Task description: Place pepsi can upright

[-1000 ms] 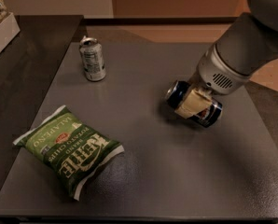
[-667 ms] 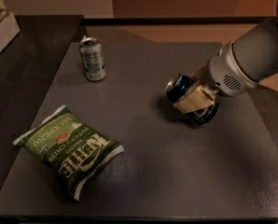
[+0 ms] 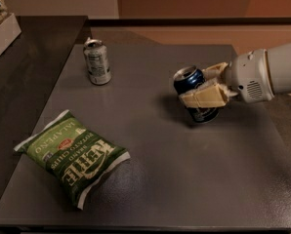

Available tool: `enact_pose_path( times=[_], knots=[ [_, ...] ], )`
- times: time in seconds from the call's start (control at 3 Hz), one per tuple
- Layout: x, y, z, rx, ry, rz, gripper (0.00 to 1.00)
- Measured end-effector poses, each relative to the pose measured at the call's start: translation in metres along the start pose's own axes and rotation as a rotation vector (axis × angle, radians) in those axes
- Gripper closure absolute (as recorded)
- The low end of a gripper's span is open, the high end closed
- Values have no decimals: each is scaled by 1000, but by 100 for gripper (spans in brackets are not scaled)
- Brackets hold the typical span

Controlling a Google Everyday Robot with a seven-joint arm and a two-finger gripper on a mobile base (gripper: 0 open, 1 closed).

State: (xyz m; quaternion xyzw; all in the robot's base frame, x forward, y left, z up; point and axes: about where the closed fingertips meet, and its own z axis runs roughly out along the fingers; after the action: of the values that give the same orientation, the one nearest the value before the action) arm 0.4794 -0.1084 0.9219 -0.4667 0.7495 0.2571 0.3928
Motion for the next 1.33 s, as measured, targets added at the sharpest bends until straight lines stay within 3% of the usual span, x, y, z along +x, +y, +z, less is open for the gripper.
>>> enact_pose_path(
  times=[0.67, 1.33],
  knots=[
    [-1, 12, -6, -98, -272, 20, 100],
    [16, 23, -15, -116, -429, -16, 100]
  ],
)
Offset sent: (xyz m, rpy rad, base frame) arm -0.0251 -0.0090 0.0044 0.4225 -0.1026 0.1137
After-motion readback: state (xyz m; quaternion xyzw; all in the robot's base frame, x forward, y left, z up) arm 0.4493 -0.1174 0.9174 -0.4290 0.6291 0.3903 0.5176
